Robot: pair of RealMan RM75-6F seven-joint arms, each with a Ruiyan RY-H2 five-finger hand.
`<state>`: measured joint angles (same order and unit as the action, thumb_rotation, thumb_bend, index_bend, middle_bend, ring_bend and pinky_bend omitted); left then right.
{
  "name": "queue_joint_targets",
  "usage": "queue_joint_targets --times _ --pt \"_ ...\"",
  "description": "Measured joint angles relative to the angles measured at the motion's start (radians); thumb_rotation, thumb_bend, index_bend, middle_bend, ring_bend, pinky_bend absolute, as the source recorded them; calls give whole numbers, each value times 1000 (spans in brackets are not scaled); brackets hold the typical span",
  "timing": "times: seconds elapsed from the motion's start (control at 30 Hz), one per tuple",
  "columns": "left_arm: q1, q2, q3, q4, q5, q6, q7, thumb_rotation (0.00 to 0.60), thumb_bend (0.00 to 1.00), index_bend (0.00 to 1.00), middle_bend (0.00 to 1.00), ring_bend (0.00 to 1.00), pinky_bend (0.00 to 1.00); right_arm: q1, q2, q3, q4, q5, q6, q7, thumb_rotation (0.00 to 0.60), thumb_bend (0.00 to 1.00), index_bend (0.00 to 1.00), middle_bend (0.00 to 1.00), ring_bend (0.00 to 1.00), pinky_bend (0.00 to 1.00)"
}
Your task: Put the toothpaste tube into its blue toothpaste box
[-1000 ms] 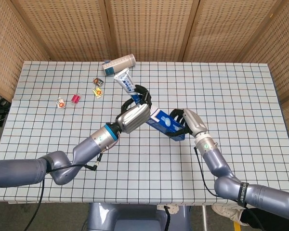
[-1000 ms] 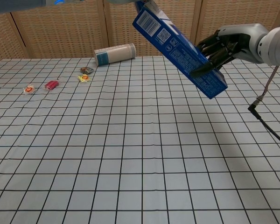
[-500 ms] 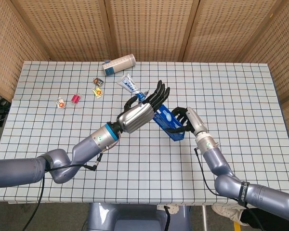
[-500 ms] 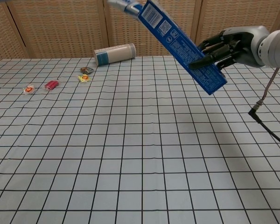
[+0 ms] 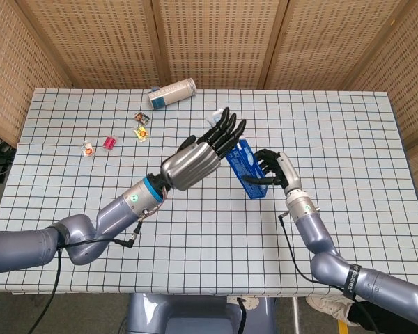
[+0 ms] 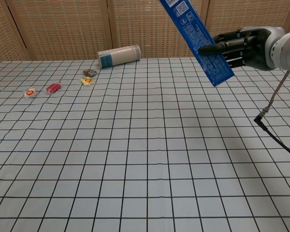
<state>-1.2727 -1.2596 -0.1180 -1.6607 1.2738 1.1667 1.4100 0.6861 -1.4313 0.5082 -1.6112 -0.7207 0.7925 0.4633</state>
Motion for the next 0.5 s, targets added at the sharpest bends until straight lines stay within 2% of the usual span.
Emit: queue_joint_targets --times 0.27,0.4,0.5 --pt "108 29 -20 -60 -15 98 -90 600 330 127 60 92 91 -53 -13 6 33 -99 1 88 600 242 822 615 633 653" --pt "180 33 -9 -81 -15 152 -151 600 330 130 60 92 91 -67 -12 -14 50 -144 16 82 600 241 822 615 633 653" --pt "241 29 13 -90 -10 184 -205 600 329 137 59 93 91 -75 -11 -47 75 -177 44 32 600 241 822 615 633 653"
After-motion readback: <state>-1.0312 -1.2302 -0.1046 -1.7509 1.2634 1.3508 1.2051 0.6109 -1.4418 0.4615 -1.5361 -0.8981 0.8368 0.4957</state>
